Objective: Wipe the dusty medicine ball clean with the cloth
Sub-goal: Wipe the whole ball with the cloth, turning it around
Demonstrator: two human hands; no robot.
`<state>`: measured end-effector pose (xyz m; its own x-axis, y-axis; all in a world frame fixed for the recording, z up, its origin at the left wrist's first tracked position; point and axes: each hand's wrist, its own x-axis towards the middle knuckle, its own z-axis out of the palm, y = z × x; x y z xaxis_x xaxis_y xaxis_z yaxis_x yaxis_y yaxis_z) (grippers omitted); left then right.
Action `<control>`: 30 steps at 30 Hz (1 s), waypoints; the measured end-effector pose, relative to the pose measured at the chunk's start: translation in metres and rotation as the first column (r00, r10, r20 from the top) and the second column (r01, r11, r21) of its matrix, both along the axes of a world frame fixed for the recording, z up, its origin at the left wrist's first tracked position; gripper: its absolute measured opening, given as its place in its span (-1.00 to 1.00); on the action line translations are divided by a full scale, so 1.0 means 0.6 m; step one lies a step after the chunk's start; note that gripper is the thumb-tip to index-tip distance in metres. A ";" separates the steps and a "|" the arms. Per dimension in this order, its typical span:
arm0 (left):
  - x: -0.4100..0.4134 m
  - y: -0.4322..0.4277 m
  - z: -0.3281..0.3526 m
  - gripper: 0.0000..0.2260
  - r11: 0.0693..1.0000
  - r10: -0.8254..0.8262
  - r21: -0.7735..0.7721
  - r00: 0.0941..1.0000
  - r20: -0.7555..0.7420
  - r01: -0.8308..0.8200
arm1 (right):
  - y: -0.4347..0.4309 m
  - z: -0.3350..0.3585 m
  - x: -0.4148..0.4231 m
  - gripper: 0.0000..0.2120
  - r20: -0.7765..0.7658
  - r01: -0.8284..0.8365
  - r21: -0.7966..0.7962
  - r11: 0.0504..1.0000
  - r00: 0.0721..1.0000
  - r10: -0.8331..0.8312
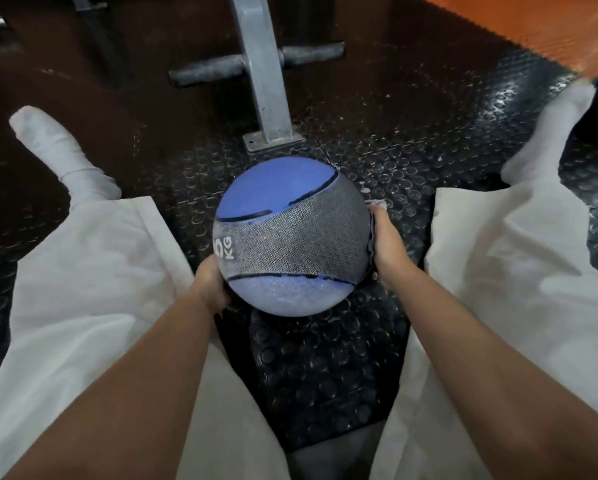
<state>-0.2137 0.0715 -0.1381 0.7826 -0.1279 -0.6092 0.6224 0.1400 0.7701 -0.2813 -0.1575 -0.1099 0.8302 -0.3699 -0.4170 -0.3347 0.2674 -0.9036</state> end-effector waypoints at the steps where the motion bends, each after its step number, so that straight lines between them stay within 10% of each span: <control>1: 0.002 -0.002 -0.007 -0.68 0.999 0.012 -0.051 1.000 -0.006 -0.012 | 0.000 -0.004 0.000 -0.58 0.001 0.029 0.030 0.999 1.000 -0.029; 11: -0.013 -0.034 -0.014 -0.44 0.910 0.079 -0.411 0.996 0.051 -0.051 | 0.015 -0.023 -0.023 -0.70 0.011 0.207 0.362 0.909 0.974 -0.227; 18: -0.042 -0.042 0.038 -0.64 0.968 0.062 -0.246 0.997 0.039 -0.051 | 0.002 -0.055 -0.060 -0.56 -0.106 0.233 0.467 0.853 0.973 -0.207; 26: -0.080 -0.032 0.057 -0.54 0.997 0.076 -0.012 0.997 -0.016 -0.076 | -0.005 0.009 -0.049 -0.58 -0.041 0.008 0.069 0.998 0.999 -0.005; 30: -0.092 -0.031 0.076 -0.58 0.993 0.109 0.054 0.994 -0.015 -0.108 | 0.013 0.080 0.000 -0.48 0.008 -0.123 -0.426 0.896 0.990 0.139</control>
<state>-0.2689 0.0530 -0.0924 0.7787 -0.0095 -0.6273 0.6197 0.1670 0.7668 -0.2815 -0.1495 -0.0619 0.8952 -0.3913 -0.2132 -0.3044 -0.1876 -0.9339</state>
